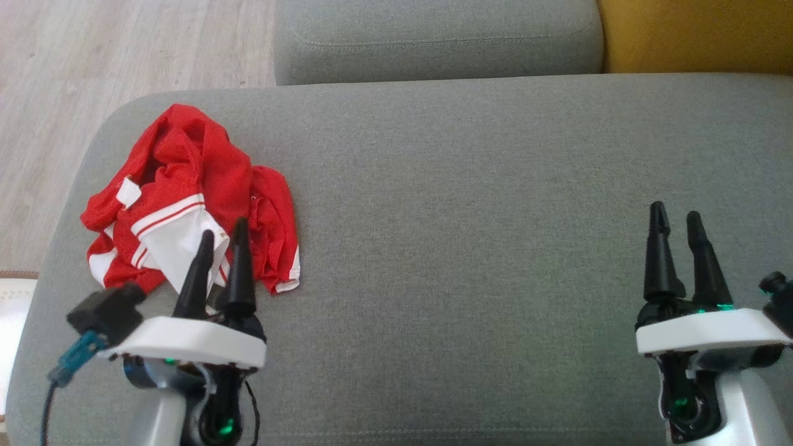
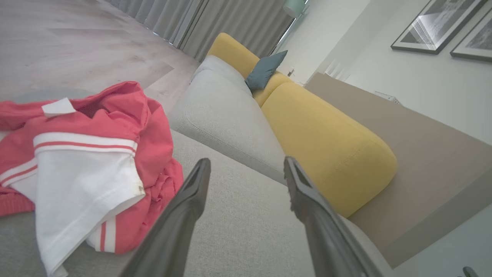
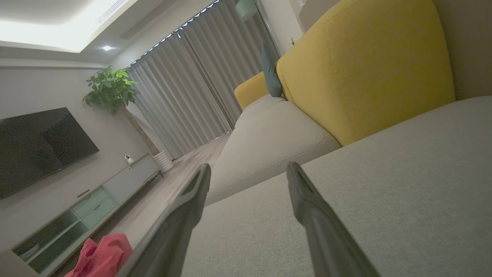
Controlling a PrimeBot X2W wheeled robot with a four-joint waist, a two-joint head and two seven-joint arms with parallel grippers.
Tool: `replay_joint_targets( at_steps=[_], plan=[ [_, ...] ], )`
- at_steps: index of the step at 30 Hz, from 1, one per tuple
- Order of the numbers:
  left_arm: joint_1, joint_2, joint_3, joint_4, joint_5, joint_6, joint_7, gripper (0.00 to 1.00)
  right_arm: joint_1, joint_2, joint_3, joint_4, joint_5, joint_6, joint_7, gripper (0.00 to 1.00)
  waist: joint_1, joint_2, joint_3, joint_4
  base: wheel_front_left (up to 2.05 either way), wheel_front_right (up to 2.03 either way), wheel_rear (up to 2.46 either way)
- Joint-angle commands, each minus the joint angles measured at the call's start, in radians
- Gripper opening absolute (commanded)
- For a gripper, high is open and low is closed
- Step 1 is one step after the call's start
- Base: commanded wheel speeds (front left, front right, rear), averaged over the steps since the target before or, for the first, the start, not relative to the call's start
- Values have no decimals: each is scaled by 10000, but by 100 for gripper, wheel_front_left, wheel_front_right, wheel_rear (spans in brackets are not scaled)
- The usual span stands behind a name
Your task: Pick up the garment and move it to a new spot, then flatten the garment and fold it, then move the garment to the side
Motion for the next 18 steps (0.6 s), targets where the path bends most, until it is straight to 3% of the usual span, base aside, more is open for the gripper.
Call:
replay_joint_targets(
  at_steps=[1,18],
  plan=[
    [-625,185,35,-393,369,82,-121,100,-472,-78,211,-358,-426,45,-152,100,0,0,-1,1,0,0,0],
    [-972,1107,-1644,-297,2781,1623,-589,100,-432,-87,274,-750,-3081,55,-624,100,0,0,-9,3,0,0,0]
  ],
)
